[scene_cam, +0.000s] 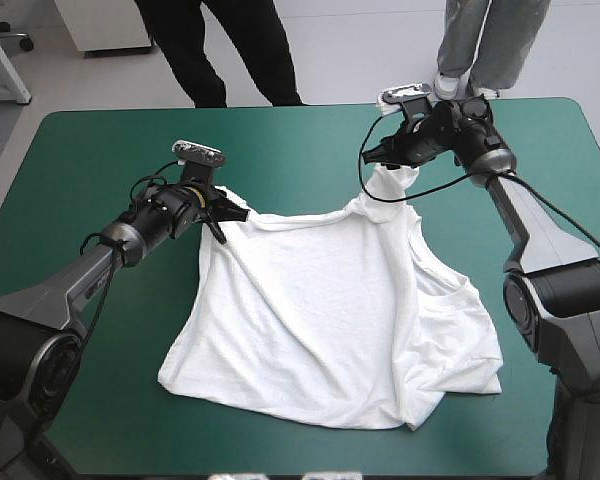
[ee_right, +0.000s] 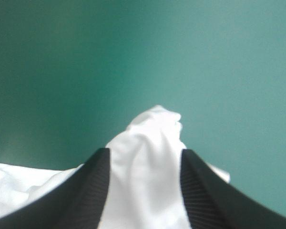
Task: Fold the cloth
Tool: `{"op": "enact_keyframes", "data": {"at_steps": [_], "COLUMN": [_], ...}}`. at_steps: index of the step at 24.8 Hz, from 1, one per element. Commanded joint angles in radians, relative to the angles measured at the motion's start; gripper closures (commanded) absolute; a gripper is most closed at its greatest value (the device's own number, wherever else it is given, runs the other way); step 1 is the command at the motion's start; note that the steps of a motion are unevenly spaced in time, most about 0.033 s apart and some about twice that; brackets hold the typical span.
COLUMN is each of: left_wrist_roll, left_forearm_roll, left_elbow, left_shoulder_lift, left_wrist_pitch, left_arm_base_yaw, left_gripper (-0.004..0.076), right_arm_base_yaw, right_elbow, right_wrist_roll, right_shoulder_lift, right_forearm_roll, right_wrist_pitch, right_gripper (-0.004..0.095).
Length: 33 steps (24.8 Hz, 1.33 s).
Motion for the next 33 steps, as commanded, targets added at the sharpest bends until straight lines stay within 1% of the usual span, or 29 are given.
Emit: {"op": "enact_keyframes", "data": {"at_steps": [1, 2, 3, 4, 5, 6, 7, 8, 9, 10, 14, 17, 18, 20, 22, 24, 27, 33], "left_wrist_roll": [0.03, 0.039, 0.043, 0.043, 0.043, 0.044, 0.05, 0.06, 0.076, 0.117, 0.217, 0.234, 0.241, 0.251, 0.251, 0.251, 0.251, 0.254], "left_forearm_roll": [0.006, 0.013, 0.051, 0.077, 0.11, 0.118, 0.131, 0.129, 0.099, 0.044, -0.065, -0.128, -0.16, -0.191, -0.193, -0.193, -0.196, -0.239], "left_elbow": [-0.028, -0.038, -0.082, -0.116, -0.201, -0.24, -0.333, -0.365, -0.431, -0.466, -0.473, -0.473, -0.473, -0.473, -0.473, -0.473, -0.473, -0.473], "left_shoulder_lift": [-0.045, -0.045, -0.05, -0.057, -0.074, -0.083, -0.113, -0.128, -0.173, -0.229, -0.341, -0.416, -0.453, -0.497, -0.515, -0.525, -0.527, -0.527], "left_wrist_pitch": [-0.006, 0.023, 0.113, 0.175, 0.3, 0.349, 0.455, 0.492, 0.564, 0.598, 0.635, 0.66, 0.66, 0.655, 0.655, 0.661, 0.67, 0.674], "left_arm_base_yaw": [0.0, 0.0, 0.0, 0.0, 0.0, 0.0, 0.0, 0.0, 0.0, 0.0, 0.0, 0.0, 0.0, 0.0, 0.0, 0.0, 0.0, 0.0], "left_gripper": [0.0317, 0.0269, 0.0216, 0.021, 0.0209, 0.0209, 0.0209, 0.021, 0.021, 0.021, 0.021, 0.0213, 0.0213, 0.0213, 0.0213, 0.0213, 0.0213, 0.0213], "right_arm_base_yaw": [-0.033, -0.041, -0.061, -0.072, -0.098, -0.108, -0.128, -0.134, -0.136, -0.136, -0.136, -0.136, -0.136, -0.112, -0.088, -0.076, -0.077, -0.079], "right_elbow": [-0.035, -0.035, -0.035, -0.035, -0.035, -0.033, -0.029, -0.018, 0.037, 0.126, 0.352, 0.547, 0.647, 0.816, 0.9, 0.964, 1.029, 1.051], "right_wrist_roll": [-0.014, -0.021, -0.024, -0.026, -0.029, -0.029, -0.029, -0.029, -0.029, -0.029, -0.027, -0.018, -0.018, -0.018, 0.004, 0.011, 0.013, 0.031], "right_shoulder_lift": [-0.096, -0.112, -0.157, -0.184, -0.246, -0.272, -0.34, -0.368, -0.45, -0.534, -0.705, -0.821, -0.874, -0.922, -0.924, -0.919, -0.9, -0.827], "right_forearm_roll": [0.019, 0.019, 0.017, 0.017, 0.017, 0.017, 0.015, 0.006, -0.004, -0.005, -0.026, -0.04, -0.04, -0.064, -0.107, -0.14, -0.14, -0.181], "right_wrist_pitch": [-0.018, -0.008, 0.014, 0.027, 0.066, 0.091, 0.18, 0.216, 0.263, 0.258, 0.258, 0.248, 0.24, 0.216, 0.216, 0.202, 0.154, 0.082], "right_gripper": [0.0203, 0.0171, 0.0178, 0.019, 0.0197, 0.0197, 0.0204, 0.0212, 0.0225, 0.0232, 0.0232, 0.0232, 0.0232, 0.0233, 0.0233, 0.0233, 0.0233, 0.0233]}}
